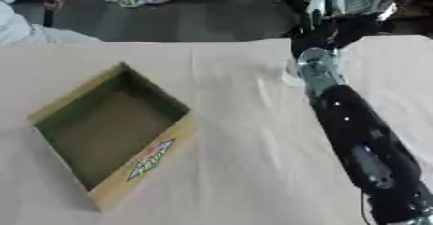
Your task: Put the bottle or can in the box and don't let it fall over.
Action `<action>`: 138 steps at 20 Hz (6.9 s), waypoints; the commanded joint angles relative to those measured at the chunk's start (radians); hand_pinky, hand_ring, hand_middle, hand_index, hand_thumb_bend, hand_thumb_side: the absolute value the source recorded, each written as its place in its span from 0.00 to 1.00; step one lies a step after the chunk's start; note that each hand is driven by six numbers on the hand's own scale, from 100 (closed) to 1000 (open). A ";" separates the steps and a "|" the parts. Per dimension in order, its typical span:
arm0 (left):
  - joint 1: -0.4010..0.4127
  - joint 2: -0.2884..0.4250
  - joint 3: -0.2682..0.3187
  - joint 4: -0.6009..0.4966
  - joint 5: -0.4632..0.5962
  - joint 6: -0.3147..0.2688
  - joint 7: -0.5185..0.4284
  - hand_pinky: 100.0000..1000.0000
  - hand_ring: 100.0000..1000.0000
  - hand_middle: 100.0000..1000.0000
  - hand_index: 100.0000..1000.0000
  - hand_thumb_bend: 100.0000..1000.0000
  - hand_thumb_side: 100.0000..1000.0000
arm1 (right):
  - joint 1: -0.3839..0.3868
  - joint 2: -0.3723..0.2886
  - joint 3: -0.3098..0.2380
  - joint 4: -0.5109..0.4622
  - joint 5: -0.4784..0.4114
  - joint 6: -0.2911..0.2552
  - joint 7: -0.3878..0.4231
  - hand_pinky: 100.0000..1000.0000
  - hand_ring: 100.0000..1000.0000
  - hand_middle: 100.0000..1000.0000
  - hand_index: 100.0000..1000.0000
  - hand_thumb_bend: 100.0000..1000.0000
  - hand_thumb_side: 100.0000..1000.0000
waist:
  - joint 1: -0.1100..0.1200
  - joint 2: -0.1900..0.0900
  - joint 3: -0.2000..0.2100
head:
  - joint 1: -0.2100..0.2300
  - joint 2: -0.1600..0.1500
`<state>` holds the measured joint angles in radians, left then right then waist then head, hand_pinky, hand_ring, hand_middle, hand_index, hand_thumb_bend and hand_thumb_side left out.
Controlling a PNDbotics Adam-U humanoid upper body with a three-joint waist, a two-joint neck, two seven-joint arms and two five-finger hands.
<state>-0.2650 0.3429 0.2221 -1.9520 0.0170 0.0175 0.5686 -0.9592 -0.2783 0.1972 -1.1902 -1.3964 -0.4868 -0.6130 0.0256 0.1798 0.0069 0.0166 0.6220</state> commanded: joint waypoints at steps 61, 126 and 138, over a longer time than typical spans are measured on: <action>-0.026 0.014 -0.006 -0.039 0.020 0.003 -0.013 0.69 0.76 0.70 0.88 0.06 0.81 | -0.117 -0.132 -0.027 0.061 -0.004 -0.034 -0.012 0.00 0.00 0.00 0.90 0.85 0.99 | 0.013 0.072 0.027 | -0.046 -0.089; -0.026 0.037 -0.021 0.026 0.047 0.015 -0.022 0.72 0.78 0.72 0.89 0.09 0.81 | -0.256 0.329 0.201 -0.700 0.047 0.535 -0.292 0.00 0.00 0.00 0.86 0.48 0.39 | -0.046 -0.049 0.053 | -0.107 0.048; -0.064 0.013 -0.022 0.050 0.077 0.013 -0.015 0.72 0.79 0.72 0.89 0.10 0.82 | -0.155 0.440 0.324 -0.683 0.005 0.575 -0.294 0.00 0.00 0.00 0.86 0.47 0.37 | -0.046 -0.039 0.093 | -0.132 0.042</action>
<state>-0.3148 0.3421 0.2000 -1.8927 0.0876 0.0327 0.5506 -1.1001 0.1495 0.5195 -1.8664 -1.3866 0.0910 -0.9080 -0.0289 0.1518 0.0999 -0.1126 0.6670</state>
